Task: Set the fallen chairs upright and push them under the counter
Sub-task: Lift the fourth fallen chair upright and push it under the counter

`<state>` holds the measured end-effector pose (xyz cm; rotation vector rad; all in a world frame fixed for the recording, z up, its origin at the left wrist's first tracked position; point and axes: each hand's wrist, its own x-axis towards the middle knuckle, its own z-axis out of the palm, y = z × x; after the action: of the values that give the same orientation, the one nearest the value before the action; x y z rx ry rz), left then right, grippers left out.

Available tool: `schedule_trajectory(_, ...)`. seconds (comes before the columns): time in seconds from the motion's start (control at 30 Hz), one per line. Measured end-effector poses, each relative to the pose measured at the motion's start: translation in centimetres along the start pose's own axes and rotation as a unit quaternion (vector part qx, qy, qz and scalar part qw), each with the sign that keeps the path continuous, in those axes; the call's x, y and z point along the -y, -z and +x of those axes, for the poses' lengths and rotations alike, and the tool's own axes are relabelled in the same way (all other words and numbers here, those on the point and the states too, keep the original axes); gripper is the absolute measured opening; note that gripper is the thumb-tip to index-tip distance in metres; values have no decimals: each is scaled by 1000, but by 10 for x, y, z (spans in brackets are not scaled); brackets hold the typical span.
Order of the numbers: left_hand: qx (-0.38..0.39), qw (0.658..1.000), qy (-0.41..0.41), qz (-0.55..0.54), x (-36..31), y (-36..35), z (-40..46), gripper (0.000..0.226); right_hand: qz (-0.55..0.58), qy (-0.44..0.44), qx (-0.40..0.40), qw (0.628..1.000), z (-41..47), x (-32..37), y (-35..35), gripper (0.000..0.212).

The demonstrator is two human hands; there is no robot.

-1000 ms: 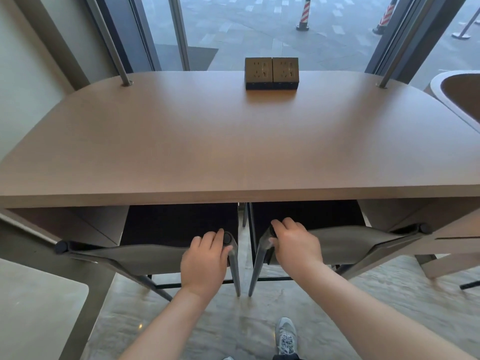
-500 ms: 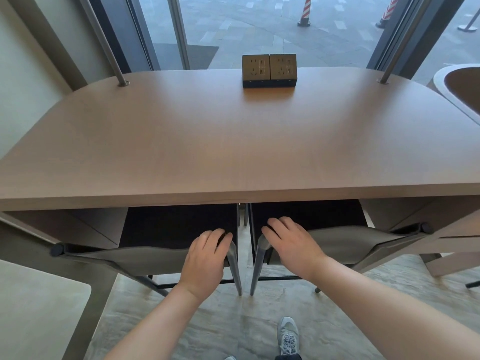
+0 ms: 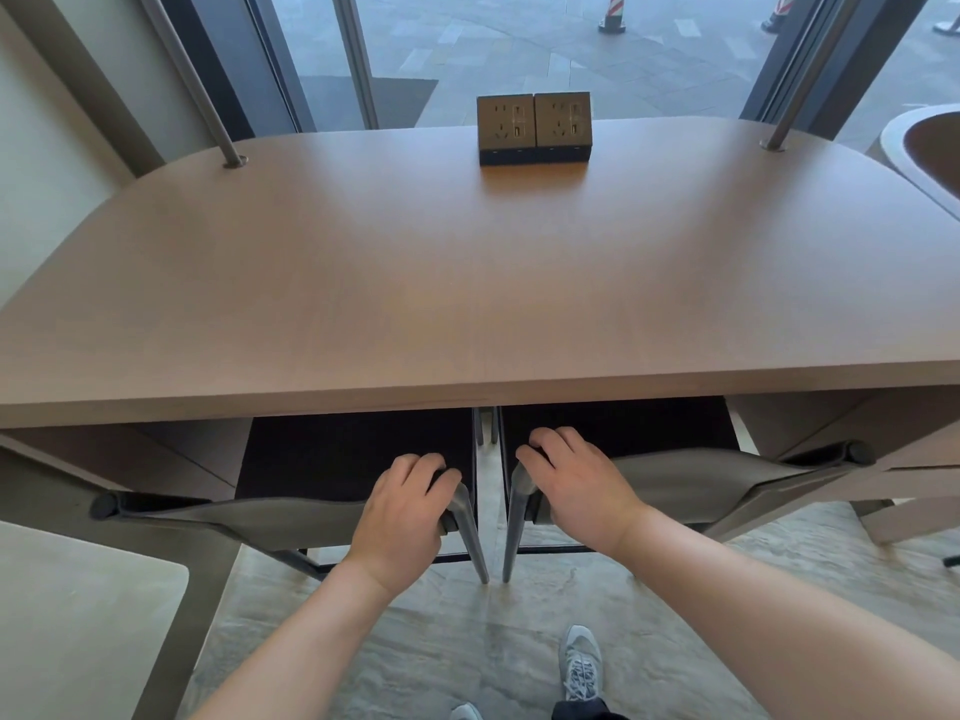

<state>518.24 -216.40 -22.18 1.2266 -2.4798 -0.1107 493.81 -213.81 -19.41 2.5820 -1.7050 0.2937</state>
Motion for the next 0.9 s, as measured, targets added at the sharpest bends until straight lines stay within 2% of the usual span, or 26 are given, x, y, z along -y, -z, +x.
schedule_trajectory(0.37, 15, 1000, 19, -4, -2, 0, -3, 61, 4, -7, -19, 1000, 0, 2, -12, 60)
schedule_trajectory(0.57, 36, 998, -1, 43, -17, 4, -6, 59, -41, -20, 25, 999, -7, 9, -11, 66)
schedule_trajectory(0.7, 63, 996, 41, 40, -25, 6, -14, 66, -53, -43, 57, 996, -11, 17, -8, 70)
schedule_trajectory(0.9, 39, 999, 32, 15, -16, 11, -12, 64, -65, -67, 80, 992, -12, 23, -2, 68)
